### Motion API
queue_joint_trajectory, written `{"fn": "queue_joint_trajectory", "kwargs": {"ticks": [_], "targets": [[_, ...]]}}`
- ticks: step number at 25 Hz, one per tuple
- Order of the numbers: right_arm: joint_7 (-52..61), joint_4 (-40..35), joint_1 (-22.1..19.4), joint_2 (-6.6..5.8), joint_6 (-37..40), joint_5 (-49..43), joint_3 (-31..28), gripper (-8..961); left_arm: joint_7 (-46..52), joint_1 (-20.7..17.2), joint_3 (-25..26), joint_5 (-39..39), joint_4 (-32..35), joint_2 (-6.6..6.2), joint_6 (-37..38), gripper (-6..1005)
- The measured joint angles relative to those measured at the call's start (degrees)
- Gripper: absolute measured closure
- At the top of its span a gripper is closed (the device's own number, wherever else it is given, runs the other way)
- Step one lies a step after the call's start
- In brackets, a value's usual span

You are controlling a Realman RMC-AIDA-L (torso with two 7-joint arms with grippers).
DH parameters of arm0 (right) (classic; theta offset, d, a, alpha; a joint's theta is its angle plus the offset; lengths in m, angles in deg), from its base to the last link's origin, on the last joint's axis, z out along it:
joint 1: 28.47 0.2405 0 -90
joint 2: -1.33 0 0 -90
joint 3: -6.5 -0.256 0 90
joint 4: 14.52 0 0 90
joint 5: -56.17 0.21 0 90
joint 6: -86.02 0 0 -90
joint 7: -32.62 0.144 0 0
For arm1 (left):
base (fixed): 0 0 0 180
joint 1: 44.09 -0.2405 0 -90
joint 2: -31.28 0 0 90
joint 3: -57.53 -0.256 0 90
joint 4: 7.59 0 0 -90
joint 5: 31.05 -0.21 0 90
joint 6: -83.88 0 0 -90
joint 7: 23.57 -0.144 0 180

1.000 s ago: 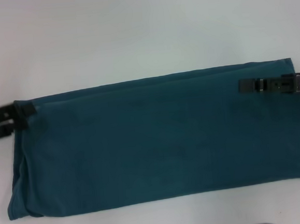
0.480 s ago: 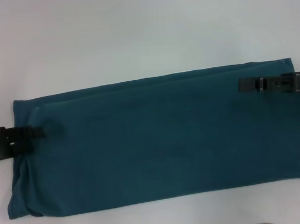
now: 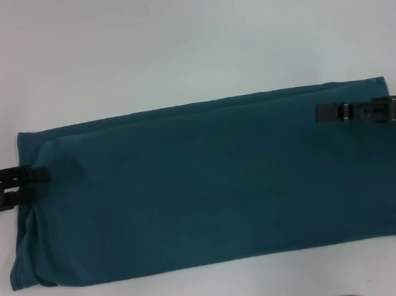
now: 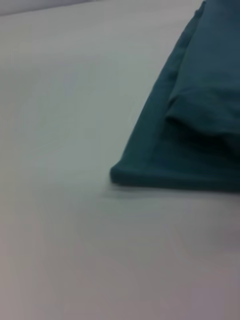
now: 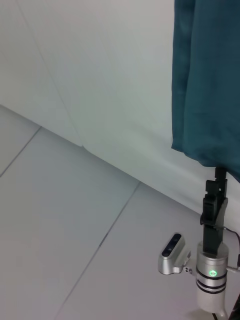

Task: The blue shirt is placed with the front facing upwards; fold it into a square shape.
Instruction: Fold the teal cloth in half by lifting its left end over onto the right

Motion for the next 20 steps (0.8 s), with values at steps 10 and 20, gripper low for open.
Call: {"fn": "queue_joint_trajectory", "kwargs": {"ticks": [10,20], "targets": [[0.15,0.0,-0.04,-0.07,-0.64,0.0,0.0,106,0.92,1.41,-2.54,-0.21,-0.14,-1.03,4.31,324],[0.89,0.0,-0.11,-0.16,-0.81,-0.09,0.14,106,3.85,1.71,-5.68,-3.16,-0.21,-0.73,0.6,325]]}}
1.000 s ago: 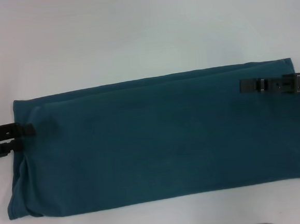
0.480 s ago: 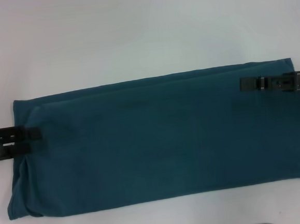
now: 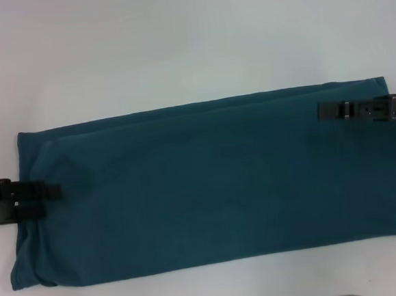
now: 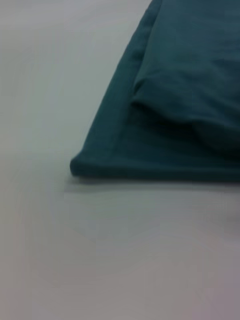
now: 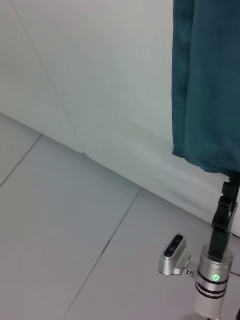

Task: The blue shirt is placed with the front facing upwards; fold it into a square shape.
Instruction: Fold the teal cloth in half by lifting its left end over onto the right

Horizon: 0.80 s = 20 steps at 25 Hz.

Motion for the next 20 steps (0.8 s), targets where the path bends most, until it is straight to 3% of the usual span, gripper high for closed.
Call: {"fn": "queue_joint_trajectory", "kwargs": {"ticks": [15,20], "targets": [[0.49,0.0,0.25,0.08,0.0,-0.13,0.3,106,1.76,0.68,0.03,-0.08,-0.32,-0.37,-2.58,324],[0.58,0.0,0.38,0.09,-0.04,-0.17,0.3,106,0.01,0.65,1.42,2.4,-0.71,-0.8,2.74,323]]}}
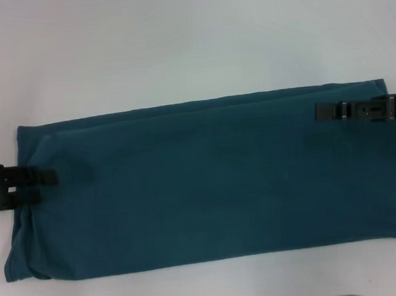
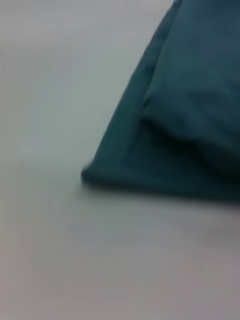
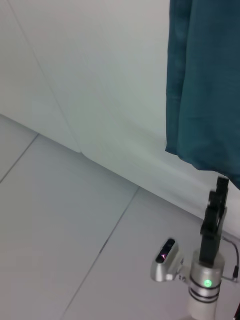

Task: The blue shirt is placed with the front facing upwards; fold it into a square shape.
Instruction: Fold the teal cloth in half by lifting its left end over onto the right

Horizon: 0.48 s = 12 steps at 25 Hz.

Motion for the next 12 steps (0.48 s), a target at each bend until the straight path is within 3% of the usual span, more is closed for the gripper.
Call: {"fn": "queue_joint_trajectory", "kwargs": {"ticks": [4,9,12], "targets": [[0.01,0.0,0.06,0.0,-0.02,-0.06,0.03,106,-1.16,-0.8,2.51,2.3,-3.51,-0.17,5.11,323],[0.01,0.0,0.04,-0.14,-0.03,-0.13,0.08,106,-0.37,0.04,0.55,-0.35,-4.84,-1.03,3.41,324],[0.23,0.0,0.03,-0.3,-0.06,-0.19,0.18,106,0.31,1.53,-0.4,-3.88,-5.34,-0.83,1.35,324]]}}
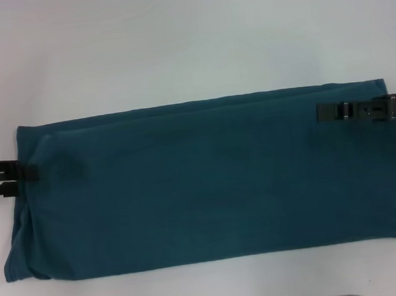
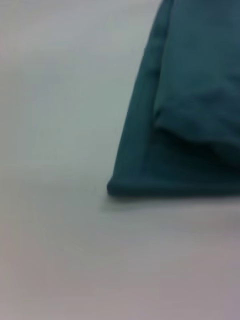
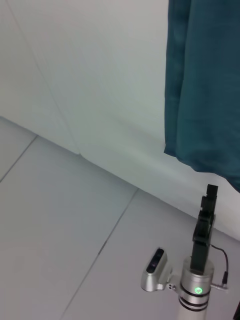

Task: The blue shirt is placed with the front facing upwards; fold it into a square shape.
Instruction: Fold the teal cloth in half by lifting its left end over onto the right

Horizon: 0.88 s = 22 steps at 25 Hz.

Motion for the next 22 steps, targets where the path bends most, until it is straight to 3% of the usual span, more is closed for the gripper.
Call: {"fn": "queue_joint_trajectory", "kwargs": {"ticks": [5,13,22], "targets": [[0.82,-0.46,0.15,-0.47,-0.17,-0.14,0.89,106,1.37,1.51,-0.11,-3.04,-0.96,0.39,-0.63,324],[1.18,-0.61,0.13,-1.31,-0.55,-0.17,1.69,106,1.94,3.4,-2.25,-6.02,-1.0,-0.3,-0.4,323],[1.26,-0.62,0.11,-1.37,-0.66,-0.17,1.84,106,2.31,4.53,-4.4,-8.14,-1.0,-0.41,-1.67,323]]}}
